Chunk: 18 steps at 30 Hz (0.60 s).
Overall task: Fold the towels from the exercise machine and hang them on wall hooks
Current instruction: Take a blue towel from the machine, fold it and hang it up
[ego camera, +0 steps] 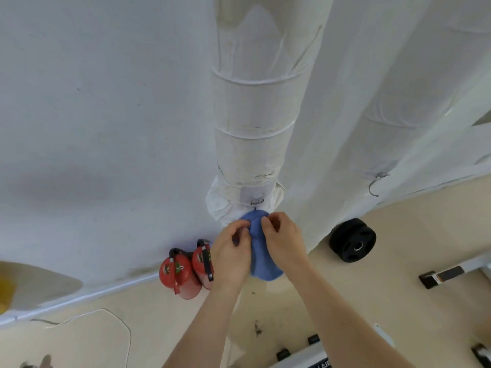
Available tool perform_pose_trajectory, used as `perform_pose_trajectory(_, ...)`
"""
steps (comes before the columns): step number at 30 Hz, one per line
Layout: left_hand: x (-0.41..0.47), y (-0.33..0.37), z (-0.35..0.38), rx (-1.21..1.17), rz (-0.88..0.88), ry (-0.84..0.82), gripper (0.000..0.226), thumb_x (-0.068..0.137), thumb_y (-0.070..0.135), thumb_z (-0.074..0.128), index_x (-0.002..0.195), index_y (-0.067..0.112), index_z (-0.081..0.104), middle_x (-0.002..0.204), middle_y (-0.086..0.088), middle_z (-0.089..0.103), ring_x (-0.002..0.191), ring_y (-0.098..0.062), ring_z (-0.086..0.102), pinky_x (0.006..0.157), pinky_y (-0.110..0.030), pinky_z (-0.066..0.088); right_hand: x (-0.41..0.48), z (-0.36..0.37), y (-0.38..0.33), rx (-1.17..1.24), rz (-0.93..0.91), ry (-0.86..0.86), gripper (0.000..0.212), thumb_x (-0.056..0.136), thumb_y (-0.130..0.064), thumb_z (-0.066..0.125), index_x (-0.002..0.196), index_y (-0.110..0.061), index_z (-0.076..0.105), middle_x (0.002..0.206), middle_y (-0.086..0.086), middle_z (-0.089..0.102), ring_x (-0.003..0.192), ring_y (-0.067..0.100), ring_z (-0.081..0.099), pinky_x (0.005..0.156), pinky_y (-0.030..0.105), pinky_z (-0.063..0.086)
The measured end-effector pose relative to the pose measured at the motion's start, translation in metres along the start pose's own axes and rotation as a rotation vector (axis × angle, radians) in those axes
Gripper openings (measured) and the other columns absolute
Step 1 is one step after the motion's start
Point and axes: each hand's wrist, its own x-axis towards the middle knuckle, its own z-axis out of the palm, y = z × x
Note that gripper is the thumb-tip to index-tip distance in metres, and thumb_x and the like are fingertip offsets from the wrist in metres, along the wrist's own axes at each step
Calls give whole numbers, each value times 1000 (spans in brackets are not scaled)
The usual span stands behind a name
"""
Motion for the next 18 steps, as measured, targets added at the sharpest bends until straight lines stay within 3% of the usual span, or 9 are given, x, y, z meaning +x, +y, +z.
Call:
perform_pose_trajectory(3,0,5,0,-74,-131,-101,15,92,16,52,89,26,63,86,7,69,86,-13,65,81,-31,53,0,-2,-1,-45,17,-64,23,97,-29,44,99,-13,61,88,0,65,82,17,59,69,24,42)
perform_pose_trajectory(5,3,7,-4,-65,-124,-183,15,92,16,51,88,27,60,86,6,67,85,-13,64,81,-30,52,4,-7,-6,-107,5,-111,26,97,-29,44,100,-10,62,93,6,67,87,22,61,75,31,46)
perform_pose_trajectory(8,3,11,-10,-20,-97,-253,21,90,8,51,85,27,56,83,4,63,80,-13,59,77,-28,49,7,-18,-14,-218,-8,-192,28,97,-29,43,105,-8,61,99,10,65,92,26,58,75,31,41)
perform_pose_trajectory(10,3,14,-14,25,-71,-214,19,88,4,50,87,21,59,83,2,63,77,-13,58,71,-21,47,8,-26,-17,-303,-27,-224,30,96,-29,42,103,-7,62,98,10,64,91,27,57,73,29,40)
perform_pose_trajectory(13,-2,18,-21,78,-41,-105,21,88,5,50,86,21,63,81,8,65,70,-5,57,58,-7,42,5,-39,-19,-354,-57,-173,26,94,-24,43,77,-9,56,78,8,58,72,25,50,56,29,35)
perform_pose_trajectory(15,-6,21,-27,100,-19,-85,25,88,7,50,82,27,63,81,11,67,68,-7,59,60,-13,43,3,-48,-19,-341,-70,-149,27,91,-20,43,70,-7,51,72,11,55,67,23,45,54,30,35)
perform_pose_trajectory(18,-16,27,-34,140,12,-79,25,89,8,50,85,27,66,81,10,68,70,-10,61,66,-18,44,-3,-60,-17,-316,-91,-168,29,91,-19,43,85,3,62,87,19,68,70,24,54,67,40,49)
